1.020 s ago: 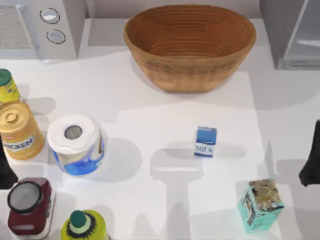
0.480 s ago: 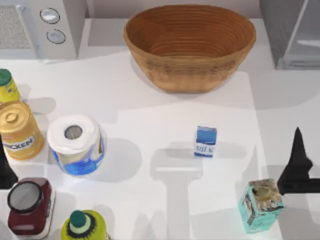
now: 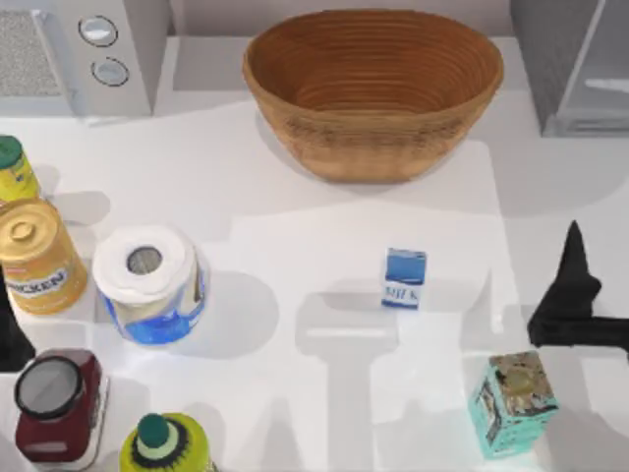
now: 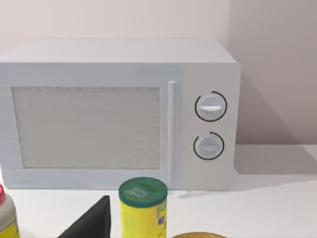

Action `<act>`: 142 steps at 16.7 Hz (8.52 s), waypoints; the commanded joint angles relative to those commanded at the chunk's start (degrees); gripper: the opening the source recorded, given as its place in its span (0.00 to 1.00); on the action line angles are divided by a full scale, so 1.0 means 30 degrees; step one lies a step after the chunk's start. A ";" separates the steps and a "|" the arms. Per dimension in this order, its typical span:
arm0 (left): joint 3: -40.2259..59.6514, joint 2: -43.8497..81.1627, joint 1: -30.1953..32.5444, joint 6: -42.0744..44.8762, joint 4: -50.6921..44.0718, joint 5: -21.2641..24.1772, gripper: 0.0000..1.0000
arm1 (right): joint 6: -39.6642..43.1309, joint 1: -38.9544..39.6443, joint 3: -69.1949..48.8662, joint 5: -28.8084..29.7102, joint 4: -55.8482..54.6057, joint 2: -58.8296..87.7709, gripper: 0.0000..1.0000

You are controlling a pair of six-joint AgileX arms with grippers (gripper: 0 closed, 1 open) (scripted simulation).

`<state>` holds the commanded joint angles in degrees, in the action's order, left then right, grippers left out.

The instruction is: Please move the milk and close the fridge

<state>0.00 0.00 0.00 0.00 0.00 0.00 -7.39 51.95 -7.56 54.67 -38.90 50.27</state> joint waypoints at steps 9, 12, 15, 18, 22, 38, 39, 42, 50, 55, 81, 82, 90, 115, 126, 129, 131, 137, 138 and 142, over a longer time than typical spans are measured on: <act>0.0000 0.0000 0.0000 0.0000 0.0000 0.0000 1.00 | -1.0007 0.0627 -1.0682 0.1731 0.5528 1.3662 1.00; 0.0000 0.0000 0.0000 0.0000 0.0000 0.0000 1.00 | -1.1808 0.1501 -1.2432 0.1712 0.7470 1.7346 1.00; 0.0000 0.0000 0.0000 0.0000 0.0000 0.0000 1.00 | -1.2796 0.2274 -1.3090 0.1615 0.8809 1.9310 1.00; 0.0000 0.0000 0.0000 0.0000 0.0000 0.0000 1.00 | -1.2973 0.2444 -1.3161 0.1602 0.9080 1.9635 1.00; 0.0000 0.0000 0.0000 0.0000 0.0000 0.0000 1.00 | -1.2656 0.2178 -1.3228 0.1455 0.8768 1.9761 1.00; 0.0000 0.0000 0.0000 0.0000 0.0000 0.0000 1.00 | -1.0386 0.0487 -1.3616 0.0296 0.5528 2.1452 1.00; 0.0000 0.0000 0.0000 0.0000 0.0000 0.0000 1.00 | -1.0386 0.0487 -1.3616 0.0296 0.5528 2.1452 0.92; 0.0000 0.0000 0.0000 0.0000 0.0000 0.0000 1.00 | -1.0386 0.0487 -1.3616 0.0296 0.5528 2.1452 0.70; 0.0000 0.0000 0.0000 0.0000 0.0000 0.0000 1.00 | -1.0386 0.0487 -1.3616 0.0296 0.5528 2.1452 0.10; 0.0000 0.0000 0.0000 0.0000 0.0000 0.0000 1.00 | -1.0386 0.0487 -1.3616 0.0296 0.5528 2.1452 0.00; 0.0000 0.0000 0.0000 0.0000 0.0000 0.0000 1.00 | -0.4708 -0.8156 -1.0339 -0.8162 -0.0394 1.5970 0.00; 0.0000 0.0000 0.0000 0.0000 0.0000 0.0000 1.00 | -0.3684 -0.9692 -0.9593 -0.9805 -0.1732 1.5360 0.00; 0.0000 0.0000 0.0000 0.0000 0.0000 0.0000 1.00 | 0.2108 -1.6982 -0.4983 -1.7412 -0.8256 1.2017 0.00; 0.0000 0.0000 0.0000 0.0000 0.0000 0.0000 1.00 | 0.3386 -2.0972 -2.4188 -2.1191 0.5325 2.4634 0.00; 0.0000 0.0000 0.0000 0.0000 0.0000 0.0000 1.00 | 0.3386 -2.0973 -2.4189 -2.1191 0.5325 2.4634 0.23; 0.0000 0.0000 0.0000 0.0000 0.0000 0.0000 1.00 | 0.3386 -2.0973 -2.4189 -2.1191 0.5325 2.4634 0.45; 0.0000 0.0000 0.0000 0.0000 0.0000 0.0000 1.00 | 0.3386 -2.0973 -2.4189 -2.1191 0.5325 2.4634 0.60; 0.0000 0.0000 0.0000 0.0000 0.0000 0.0000 1.00 | 0.3386 -2.0973 -2.4189 -2.1191 0.5325 2.4634 1.00; 0.0000 0.0000 0.0000 0.0000 0.0000 0.0000 1.00 | 0.3386 -2.0973 -2.4189 -2.1191 0.5325 2.4634 1.00; 0.0000 0.0000 0.0000 0.0000 0.0000 0.0000 1.00 | 0.3386 -2.0973 -2.4189 -2.1191 0.5325 2.4634 1.00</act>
<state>0.00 0.00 0.00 0.00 0.00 0.00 2.77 -10.97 -80.12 -8.90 -22.92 124.18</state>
